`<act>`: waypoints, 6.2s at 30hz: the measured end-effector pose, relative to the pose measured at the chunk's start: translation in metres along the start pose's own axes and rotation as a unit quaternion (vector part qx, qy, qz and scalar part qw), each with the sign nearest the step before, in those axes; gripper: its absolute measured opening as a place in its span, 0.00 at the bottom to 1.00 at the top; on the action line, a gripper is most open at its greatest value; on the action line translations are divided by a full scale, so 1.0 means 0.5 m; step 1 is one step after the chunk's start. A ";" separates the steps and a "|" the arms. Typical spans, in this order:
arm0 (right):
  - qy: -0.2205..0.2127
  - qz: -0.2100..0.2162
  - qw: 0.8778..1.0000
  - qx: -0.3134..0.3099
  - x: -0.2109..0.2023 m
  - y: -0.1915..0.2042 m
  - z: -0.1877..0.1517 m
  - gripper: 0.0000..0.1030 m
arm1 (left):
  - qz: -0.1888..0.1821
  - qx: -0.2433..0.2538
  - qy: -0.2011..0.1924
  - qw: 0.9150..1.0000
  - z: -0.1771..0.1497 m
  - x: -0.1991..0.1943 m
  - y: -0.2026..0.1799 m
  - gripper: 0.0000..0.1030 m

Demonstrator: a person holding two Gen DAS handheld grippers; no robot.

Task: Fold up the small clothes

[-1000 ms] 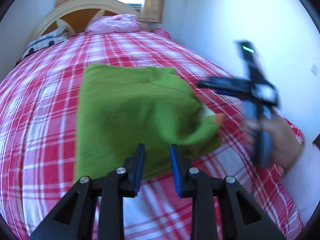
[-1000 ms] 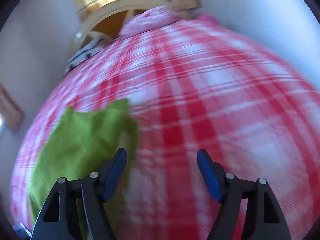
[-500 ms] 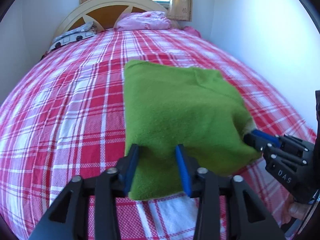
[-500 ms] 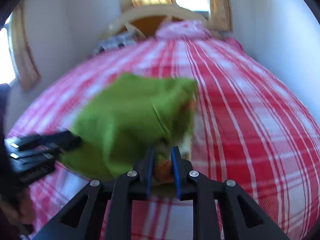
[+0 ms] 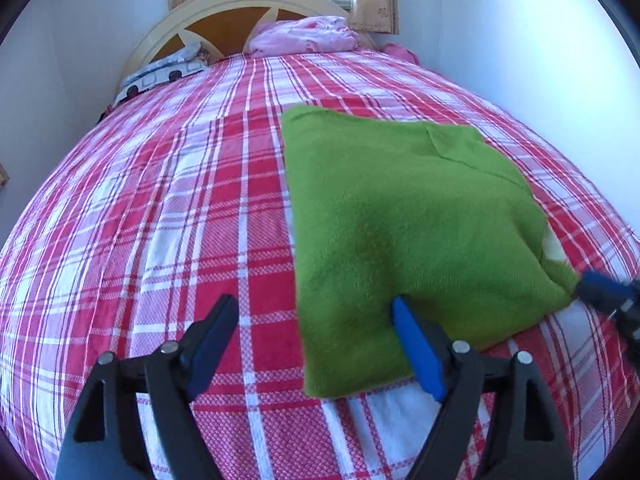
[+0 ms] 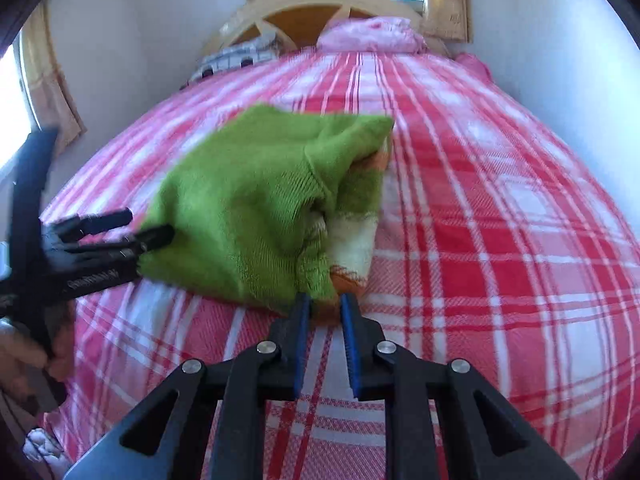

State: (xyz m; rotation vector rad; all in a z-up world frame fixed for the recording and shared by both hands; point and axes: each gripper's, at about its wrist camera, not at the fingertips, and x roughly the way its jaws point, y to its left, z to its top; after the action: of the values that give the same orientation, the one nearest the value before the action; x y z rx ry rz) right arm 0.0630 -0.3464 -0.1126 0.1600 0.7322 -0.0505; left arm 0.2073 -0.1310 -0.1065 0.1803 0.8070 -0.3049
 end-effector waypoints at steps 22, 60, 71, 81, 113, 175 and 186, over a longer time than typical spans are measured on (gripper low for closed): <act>0.030 0.009 0.999 0.038 0.135 -0.015 0.032 0.18 | -0.043 -0.055 0.030 0.997 -0.018 0.043 0.050 0.97; 0.033 0.019 0.999 -0.002 0.408 -0.097 0.279 0.05 | -0.007 -0.071 0.006 0.997 0.125 0.149 0.009 1.00; 0.008 0.075 0.996 0.049 0.207 -0.098 0.220 0.41 | -0.039 -0.092 0.026 0.995 0.129 0.169 0.023 1.00; 0.053 0.003 0.999 0.002 0.205 -0.046 0.115 0.19 | -0.025 -0.073 0.023 0.997 0.131 0.168 0.010 1.00; -0.001 0.069 0.984 0.167 0.193 -0.134 0.045 0.58 | -0.008 -0.032 -0.022 0.999 0.091 0.037 0.006 1.00; -0.024 -0.047 0.998 -0.033 0.151 0.106 0.122 0.31 | -0.196 -0.055 -0.017 0.979 0.109 0.096 0.011 0.34; -0.077 -0.062 0.993 -0.065 -0.007 0.234 0.058 0.31 | -0.145 -0.034 -0.038 0.988 0.052 -0.036 0.020 0.34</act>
State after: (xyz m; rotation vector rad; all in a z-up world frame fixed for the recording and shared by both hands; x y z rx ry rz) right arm 0.0915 -0.2358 -0.0742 -0.0135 0.5886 -0.1327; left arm 0.2166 -0.1250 -0.0751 -0.0149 0.7677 -0.5545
